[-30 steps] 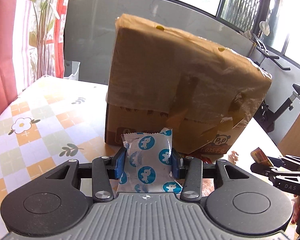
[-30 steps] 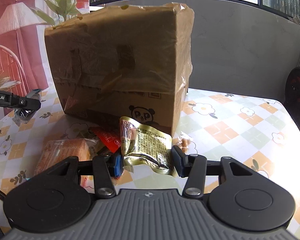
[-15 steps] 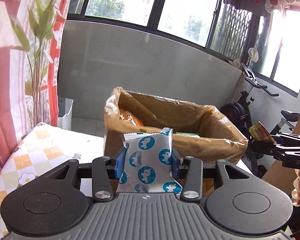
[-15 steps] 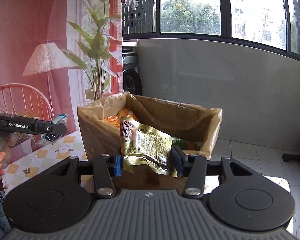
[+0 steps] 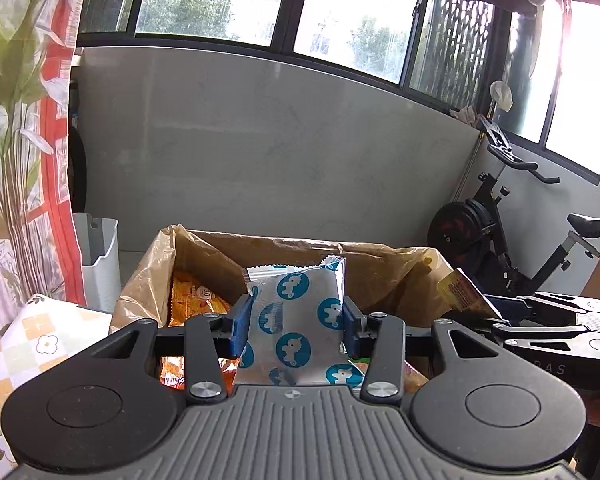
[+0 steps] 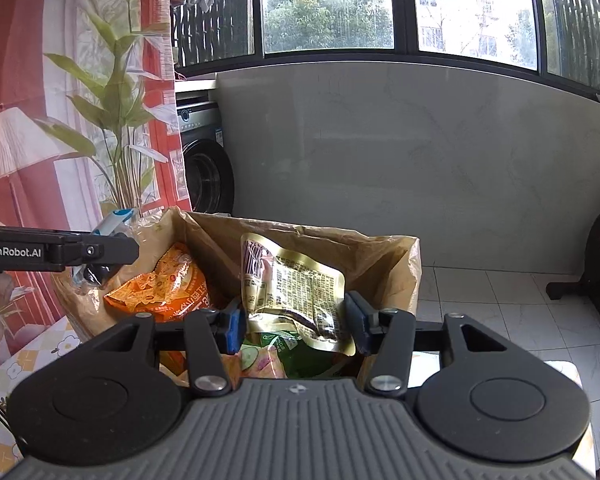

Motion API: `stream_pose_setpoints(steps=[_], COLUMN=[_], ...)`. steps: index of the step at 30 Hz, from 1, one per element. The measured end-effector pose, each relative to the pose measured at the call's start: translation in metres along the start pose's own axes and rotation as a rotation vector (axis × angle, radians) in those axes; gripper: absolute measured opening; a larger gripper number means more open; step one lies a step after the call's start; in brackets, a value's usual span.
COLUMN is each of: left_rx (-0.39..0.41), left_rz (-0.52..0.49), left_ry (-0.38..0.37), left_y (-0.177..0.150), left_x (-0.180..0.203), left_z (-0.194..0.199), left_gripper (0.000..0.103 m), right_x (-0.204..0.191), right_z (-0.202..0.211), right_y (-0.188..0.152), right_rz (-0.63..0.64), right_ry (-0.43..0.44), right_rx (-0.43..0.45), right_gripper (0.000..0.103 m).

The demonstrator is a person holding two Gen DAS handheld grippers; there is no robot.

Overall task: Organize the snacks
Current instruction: 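Carry the white packet and gold pack over the box and open both tools, then withdraw both open tools from the box toward the remaining snacks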

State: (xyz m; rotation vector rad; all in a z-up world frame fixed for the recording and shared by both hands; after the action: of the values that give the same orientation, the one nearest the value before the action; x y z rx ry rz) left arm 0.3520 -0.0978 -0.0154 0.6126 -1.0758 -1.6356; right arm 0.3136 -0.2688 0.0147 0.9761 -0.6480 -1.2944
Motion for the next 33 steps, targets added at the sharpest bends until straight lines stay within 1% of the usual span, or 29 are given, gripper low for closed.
stream_pose_setpoints(steps=[2,4,5,6,7,8,14,18,23,25,29,33], left_rx=[-0.013,-0.032,-0.042,-0.060,-0.062,-0.055,-0.027,-0.009,-0.001,0.003,0.018,0.030], left_rz=[-0.006,-0.012,-0.008,0.008,0.021,0.033,0.016,0.017,0.019,0.018,0.010,0.003], left_ry=[0.006,0.004,0.001,-0.008,-0.012,-0.010,0.005,0.008,0.008,0.005,0.000,-0.018], left_y=[-0.003,-0.005,-0.006,-0.007,-0.007,-0.008,-0.008,-0.007,-0.008,-0.008,-0.008,-0.011], left_x=[0.002,0.002,0.002,-0.001,-0.003,-0.007,-0.017,-0.023,-0.028,-0.029,-0.030,-0.027], left_z=[-0.012,-0.021,-0.024,-0.029,-0.030,-0.030,-0.012,0.003,0.016,0.022,0.032,0.044], left_gripper=[0.048,0.048,0.053,0.057,0.064,0.065,0.065,0.065,0.065,0.065,0.065,0.065], right_x=[0.001,0.002,0.002,0.003,0.004,0.004,0.003,0.002,-0.001,-0.002,0.000,-0.001], right_z=[-0.004,-0.005,-0.006,-0.006,-0.006,-0.005,0.006,0.009,0.004,0.004,0.012,0.026], right_y=[-0.002,-0.005,-0.006,-0.007,-0.008,-0.009,-0.009,-0.004,-0.002,0.000,0.004,0.005], right_rz=[0.002,0.008,0.006,0.003,0.000,-0.002,0.014,-0.001,-0.011,-0.022,-0.048,-0.047], right_ry=[-0.003,-0.008,-0.011,-0.013,-0.015,-0.018,-0.013,0.002,-0.003,0.003,0.004,0.010], right_rx=[-0.005,-0.011,-0.011,-0.012,-0.012,-0.007,0.005,0.017,0.007,0.018,0.049,0.070], right_gripper=[0.056,0.063,0.065,0.071,0.078,0.079,0.080,0.088,0.088,0.092,0.092,0.091])
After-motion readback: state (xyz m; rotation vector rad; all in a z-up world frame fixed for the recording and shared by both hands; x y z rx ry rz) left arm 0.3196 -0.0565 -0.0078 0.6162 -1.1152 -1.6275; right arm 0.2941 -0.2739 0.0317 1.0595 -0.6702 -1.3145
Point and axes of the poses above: each gripper's, at about its wrist camera, not at the fingertips, and z roughly against the way its jaws point, x to its right, y to its top, the point moved 2 cm from there along -z, roughly the way its jaws point, and after that the axes turned 3 degrees about -z, right-handed, at the moved point
